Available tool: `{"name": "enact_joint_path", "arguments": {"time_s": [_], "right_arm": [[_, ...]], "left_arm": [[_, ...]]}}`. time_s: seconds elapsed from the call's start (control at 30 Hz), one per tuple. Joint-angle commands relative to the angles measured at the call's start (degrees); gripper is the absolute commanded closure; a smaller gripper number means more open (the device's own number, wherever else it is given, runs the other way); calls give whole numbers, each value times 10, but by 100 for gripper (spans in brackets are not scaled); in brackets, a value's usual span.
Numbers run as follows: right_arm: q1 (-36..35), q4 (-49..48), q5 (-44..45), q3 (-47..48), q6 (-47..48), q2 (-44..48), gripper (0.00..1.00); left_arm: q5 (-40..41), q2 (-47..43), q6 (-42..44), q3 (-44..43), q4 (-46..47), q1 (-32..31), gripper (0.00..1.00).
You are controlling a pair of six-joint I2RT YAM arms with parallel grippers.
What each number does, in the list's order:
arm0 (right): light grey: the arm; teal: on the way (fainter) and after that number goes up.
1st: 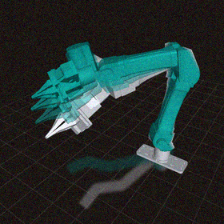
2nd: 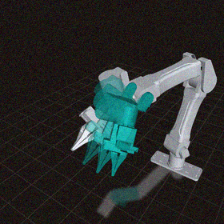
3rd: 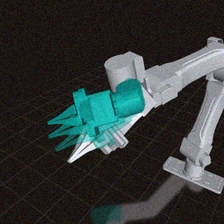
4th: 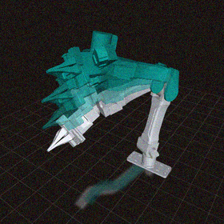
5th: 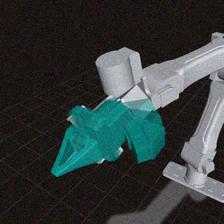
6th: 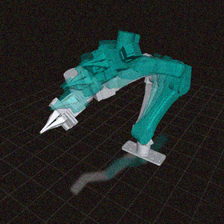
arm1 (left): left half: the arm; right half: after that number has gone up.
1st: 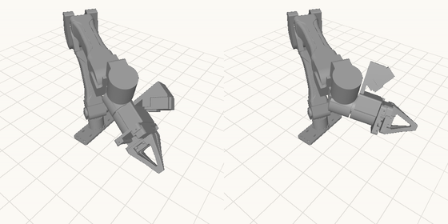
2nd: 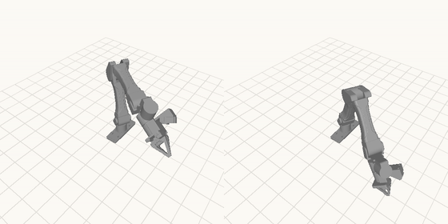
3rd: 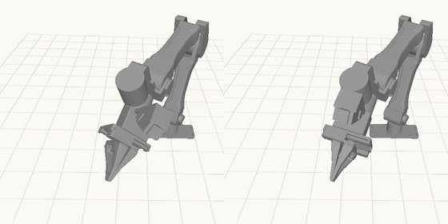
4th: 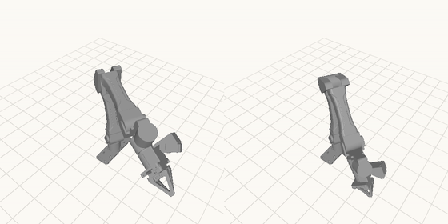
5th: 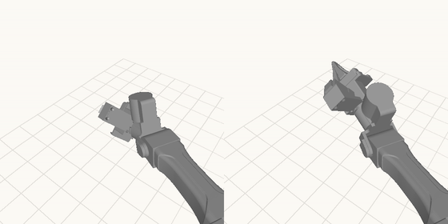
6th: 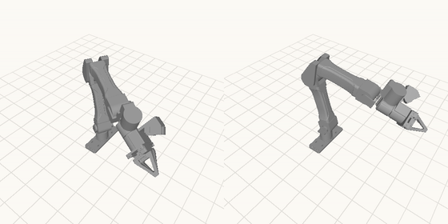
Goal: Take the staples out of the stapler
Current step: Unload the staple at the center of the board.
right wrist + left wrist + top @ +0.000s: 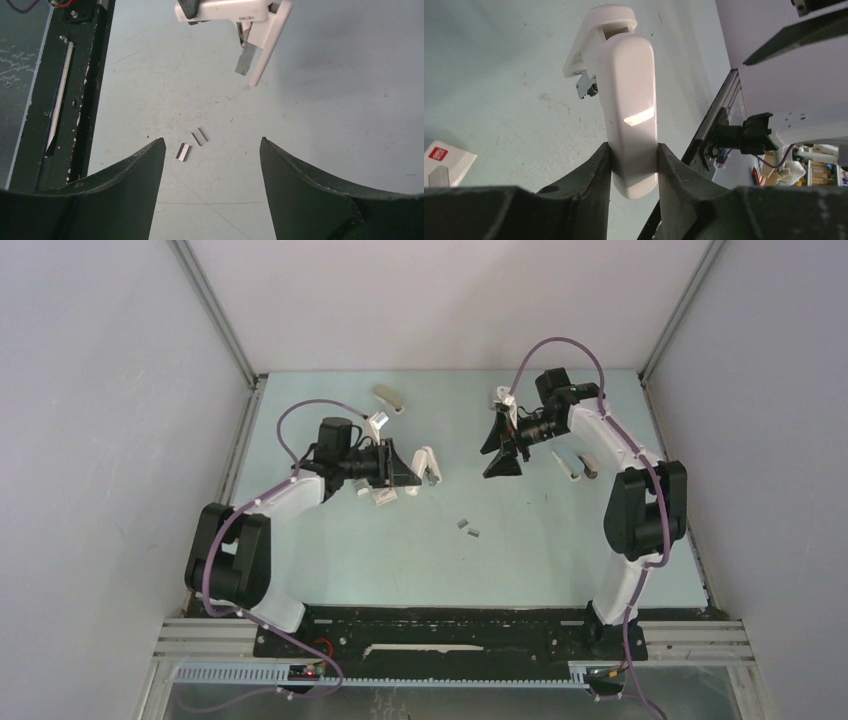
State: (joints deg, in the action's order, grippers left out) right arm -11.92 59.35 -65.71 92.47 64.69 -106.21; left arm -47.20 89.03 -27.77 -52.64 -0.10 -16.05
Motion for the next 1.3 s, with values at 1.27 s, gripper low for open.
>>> {"name": "enact_joint_path", "arguments": {"time_s": [1.27], "right_arm": [[-142,130,-37,106,145,-138,29]], "left_arm": [[-64,-152,104,103,68,-79,90]]}}
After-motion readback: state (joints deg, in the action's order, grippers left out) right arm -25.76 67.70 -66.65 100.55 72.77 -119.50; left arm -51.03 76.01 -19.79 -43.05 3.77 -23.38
